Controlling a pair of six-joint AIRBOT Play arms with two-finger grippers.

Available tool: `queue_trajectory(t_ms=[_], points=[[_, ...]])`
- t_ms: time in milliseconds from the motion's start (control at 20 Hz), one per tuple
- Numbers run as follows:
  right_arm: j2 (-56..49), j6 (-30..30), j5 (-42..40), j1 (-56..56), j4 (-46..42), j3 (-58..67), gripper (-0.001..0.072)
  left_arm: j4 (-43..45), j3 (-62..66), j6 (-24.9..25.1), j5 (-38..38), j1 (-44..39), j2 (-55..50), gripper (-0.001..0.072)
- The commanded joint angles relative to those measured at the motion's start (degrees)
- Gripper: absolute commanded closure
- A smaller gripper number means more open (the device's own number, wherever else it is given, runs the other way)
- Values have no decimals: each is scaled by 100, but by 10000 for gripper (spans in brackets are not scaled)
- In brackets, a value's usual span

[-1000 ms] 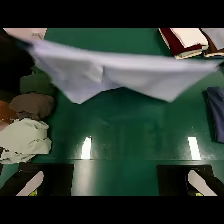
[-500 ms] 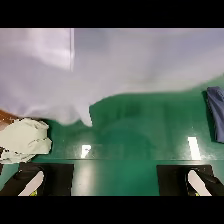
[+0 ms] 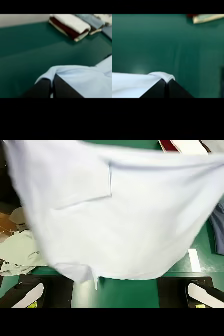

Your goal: Fold the shirts.

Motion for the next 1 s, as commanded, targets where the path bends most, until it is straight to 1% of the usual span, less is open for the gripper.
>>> queue_trajectory(t_ms=[0, 100, 200, 250, 350, 450, 500, 600, 700, 750, 800, 850, 950], points=[[-1134, 17, 149, 125, -22, -629, 697, -37, -1252, 85, -208, 0, -927, 683], [-1814, 2, -94, 125, -20, -748, 697, -55, -1519, 446, 55, -22, -1639, 682], [-2446, 0, -549, 125, -15, -745, 697, -72, -1515, 920, 704, -201, -2356, 682], [-2708, 2, -811, 125, 2, -748, 697, -72, -1484, 1082, 1167, -332, -2662, 682], [-3045, 4, -1298, 125, 2, -743, 697, -72, -1237, 1104, 1993, -511, -3178, 682], [-3161, 7, -1764, 122, -2, -743, 697, -61, -817, 1104, 2398, -540, -3534, 683], [-3158, 4, -1923, 111, -4, -741, 697, 22, -595, 1182, 2472, -525, -3641, 682], [-3123, -26, -2083, 111, -20, -741, 697, 319, -328, 1408, 2385, -527, -3665, 683], [-3082, -109, -1993, 114, -20, -745, 697, 1034, -94, 1484, 1803, -527, -3657, 683], [-3062, -125, -1845, 125, -20, -750, 697, 1493, -28, 1458, 1360, -527, -3650, 684], [-3056, -205, -1676, 138, -20, -748, 697, 1768, -35, 1434, 951, -529, -3652, 684], [-3056, -219, -1510, 181, -22, -750, 697, 1965, -114, 1438, 616, -529, -3654, 684], [-3025, -256, -1355, 269, -28, -872, 697, 2140, -376, 1438, 282, -527, -3654, 684]])
